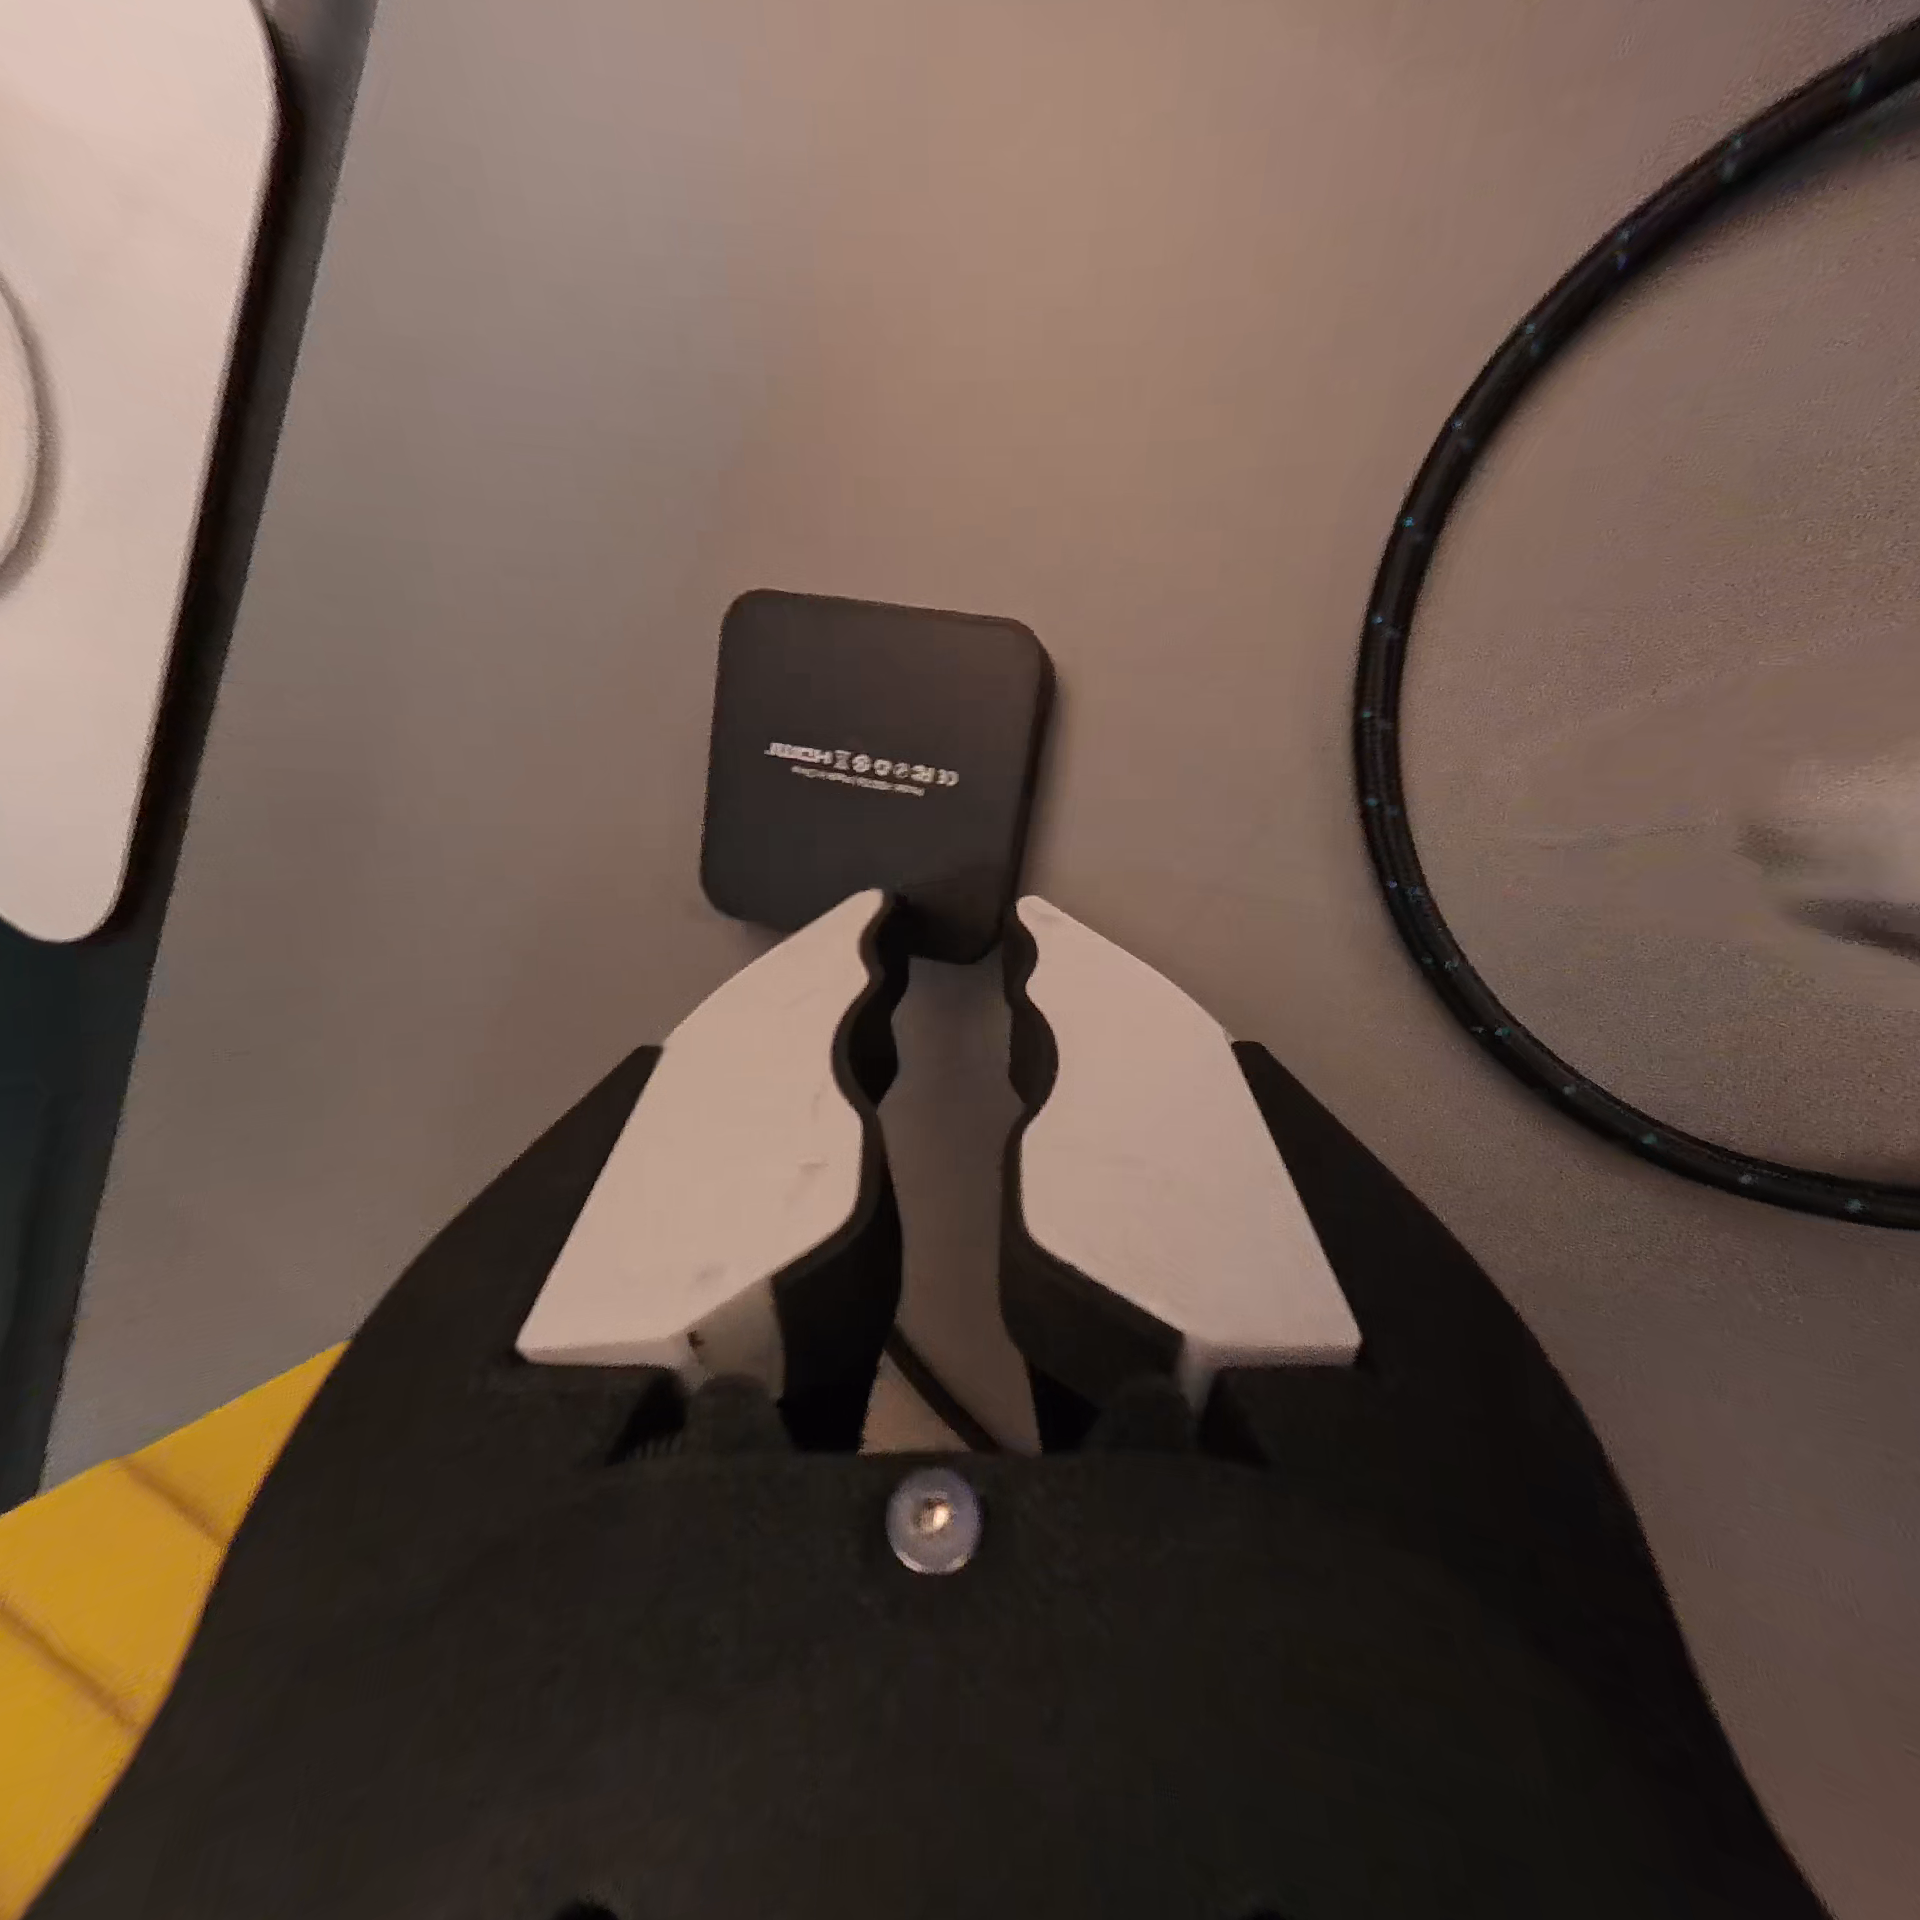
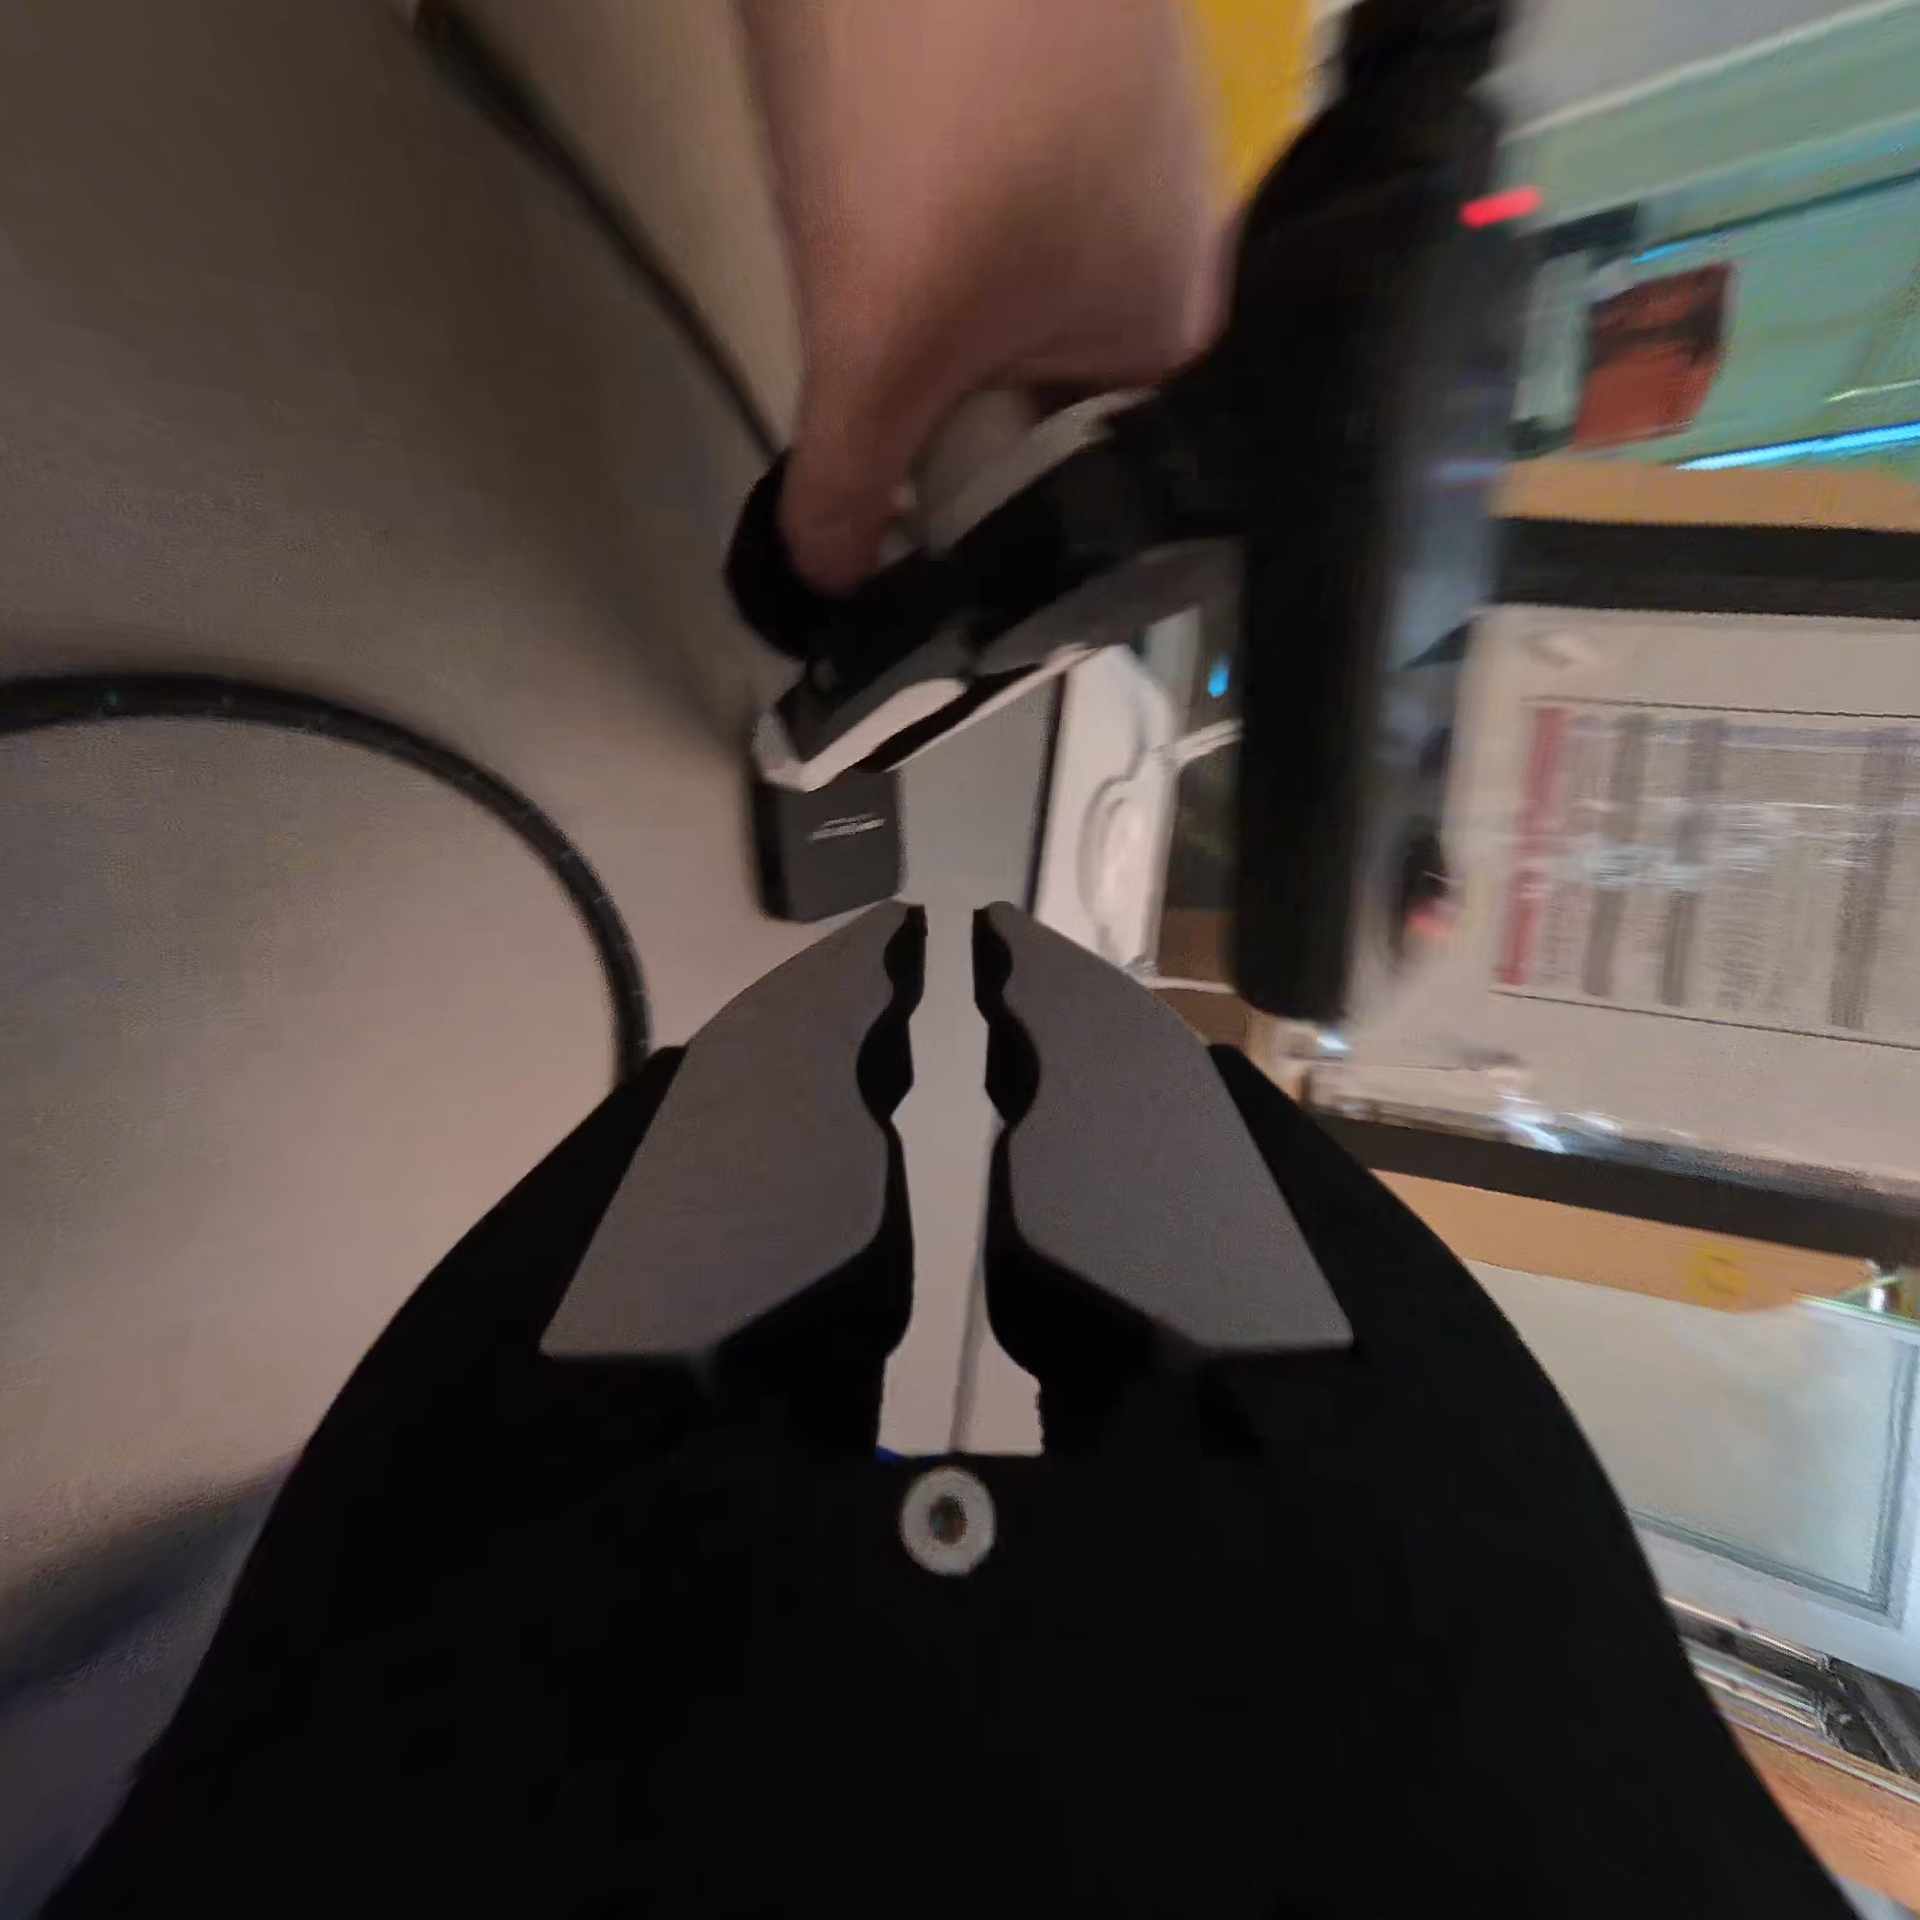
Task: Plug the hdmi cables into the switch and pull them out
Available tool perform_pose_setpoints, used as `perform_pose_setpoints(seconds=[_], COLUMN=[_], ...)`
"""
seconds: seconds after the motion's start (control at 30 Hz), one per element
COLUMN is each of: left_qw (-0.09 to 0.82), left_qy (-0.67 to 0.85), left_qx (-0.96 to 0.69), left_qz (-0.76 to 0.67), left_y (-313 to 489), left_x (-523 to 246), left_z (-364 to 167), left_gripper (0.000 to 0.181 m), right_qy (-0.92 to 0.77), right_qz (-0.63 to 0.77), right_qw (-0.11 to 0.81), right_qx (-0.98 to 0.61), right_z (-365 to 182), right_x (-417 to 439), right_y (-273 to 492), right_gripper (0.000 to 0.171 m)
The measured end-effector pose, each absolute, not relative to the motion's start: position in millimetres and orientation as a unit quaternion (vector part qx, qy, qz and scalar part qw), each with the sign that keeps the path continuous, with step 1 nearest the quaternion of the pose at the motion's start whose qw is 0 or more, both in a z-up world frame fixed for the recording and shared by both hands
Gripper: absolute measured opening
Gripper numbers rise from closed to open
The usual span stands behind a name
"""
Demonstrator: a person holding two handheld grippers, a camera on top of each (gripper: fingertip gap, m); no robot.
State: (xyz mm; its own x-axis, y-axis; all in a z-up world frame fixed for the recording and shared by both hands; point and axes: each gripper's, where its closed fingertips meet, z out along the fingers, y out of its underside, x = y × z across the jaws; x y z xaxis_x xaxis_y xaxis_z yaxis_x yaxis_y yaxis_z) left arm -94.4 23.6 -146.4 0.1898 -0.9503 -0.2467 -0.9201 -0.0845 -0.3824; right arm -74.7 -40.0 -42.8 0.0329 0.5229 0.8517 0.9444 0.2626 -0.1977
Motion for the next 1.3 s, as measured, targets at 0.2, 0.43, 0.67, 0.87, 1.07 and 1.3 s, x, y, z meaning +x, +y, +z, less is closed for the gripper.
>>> perform_pose_setpoints(seconds=[0.2, 0.43, 0.67, 0.87, 1.07, 1.3], left_qw=[0.309, 0.307, 0.353, 0.365, 0.386, 0.440], left_qy=[0.633, 0.734, 0.780, 0.799, 0.798, 0.726], left_qx=[-0.700, -0.568, -0.471, -0.446, -0.403, -0.339], left_qz=[-0.118, -0.210, -0.214, -0.174, -0.228, -0.405], left_y=[8.7, -90.8, -126.9, -136.4, -147.2, -153.6], left_x=[-65.4, 13.5, 56.4, 67.3, 38.6, -34.7], left_z=[-103.3, -121.4, -140.5, -153.1, -96.0, 33.5], left_gripper=[0.026, 0.047, 0.044, 0.021, 0.014, 0.013], right_qy=[-0.528, -0.459, -0.458, -0.457, -0.466, -0.444], right_qz=[-0.275, -0.242, -0.201, -0.161, -0.059, 0.345], right_qw=[0.608, 0.694, 0.722, 0.728, 0.735, 0.681], right_qx=[-0.526, -0.500, -0.479, -0.485, -0.489, -0.469], right_z=[91.9, 155.4, 171.0, 169.4, 159.0, 137.7], right_x=[-32.7, 1.1, 3.1, 6.0, 0.2, -35.1], right_y=[-75.0, -119.8, -144.1, -144.9, -140.6, -140.3], right_gripper=[0.009, 0.010, 0.010, 0.010, 0.010, 0.028])
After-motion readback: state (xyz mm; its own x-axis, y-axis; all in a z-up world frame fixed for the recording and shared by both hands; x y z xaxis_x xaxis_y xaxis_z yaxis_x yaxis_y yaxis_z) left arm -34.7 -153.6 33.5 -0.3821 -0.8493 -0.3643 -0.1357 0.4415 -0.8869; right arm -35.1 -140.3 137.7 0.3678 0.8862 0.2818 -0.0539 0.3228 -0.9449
